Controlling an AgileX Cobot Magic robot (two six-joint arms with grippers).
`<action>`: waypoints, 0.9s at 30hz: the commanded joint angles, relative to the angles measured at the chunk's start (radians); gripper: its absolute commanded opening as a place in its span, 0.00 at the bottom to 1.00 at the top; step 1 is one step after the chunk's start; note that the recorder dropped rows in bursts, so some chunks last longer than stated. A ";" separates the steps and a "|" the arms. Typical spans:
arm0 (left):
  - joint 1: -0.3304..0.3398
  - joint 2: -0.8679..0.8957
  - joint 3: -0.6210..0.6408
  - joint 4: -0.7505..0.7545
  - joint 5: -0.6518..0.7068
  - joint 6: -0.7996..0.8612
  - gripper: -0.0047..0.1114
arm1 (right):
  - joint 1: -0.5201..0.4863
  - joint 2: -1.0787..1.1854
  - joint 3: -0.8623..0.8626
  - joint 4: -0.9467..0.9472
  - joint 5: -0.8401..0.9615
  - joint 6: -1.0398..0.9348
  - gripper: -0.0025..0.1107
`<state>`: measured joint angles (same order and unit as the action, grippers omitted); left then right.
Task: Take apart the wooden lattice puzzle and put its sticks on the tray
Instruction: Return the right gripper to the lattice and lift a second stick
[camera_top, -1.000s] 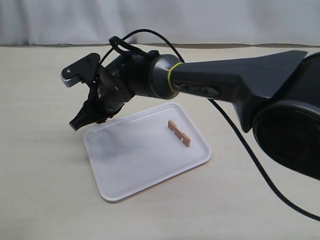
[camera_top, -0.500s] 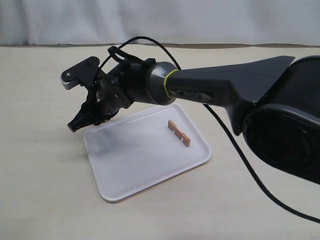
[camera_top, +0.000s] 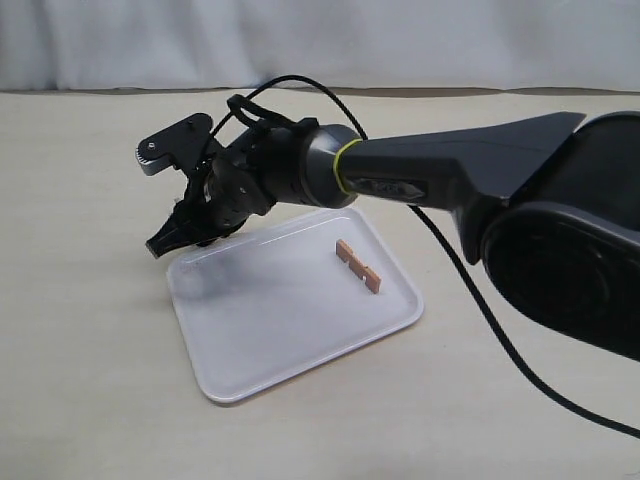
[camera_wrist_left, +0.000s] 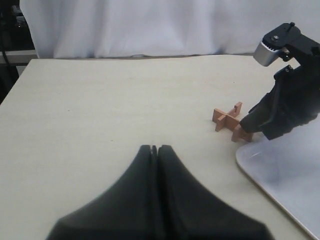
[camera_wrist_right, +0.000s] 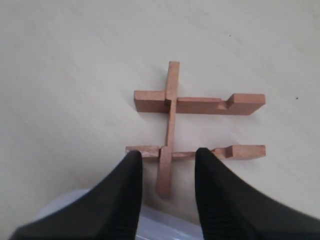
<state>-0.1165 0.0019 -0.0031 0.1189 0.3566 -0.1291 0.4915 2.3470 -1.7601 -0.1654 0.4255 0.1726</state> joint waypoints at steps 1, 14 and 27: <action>0.000 -0.002 0.003 0.001 -0.010 -0.002 0.04 | -0.006 0.005 -0.007 -0.008 -0.014 0.005 0.32; 0.000 -0.002 0.003 0.001 -0.008 -0.002 0.04 | 0.000 0.029 -0.007 -0.012 -0.064 -0.012 0.06; 0.000 -0.002 0.003 0.001 -0.008 -0.002 0.04 | 0.000 -0.102 -0.007 -0.008 0.012 -0.012 0.06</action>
<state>-0.1165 0.0019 -0.0031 0.1189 0.3566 -0.1291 0.4910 2.2993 -1.7652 -0.1654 0.4012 0.1685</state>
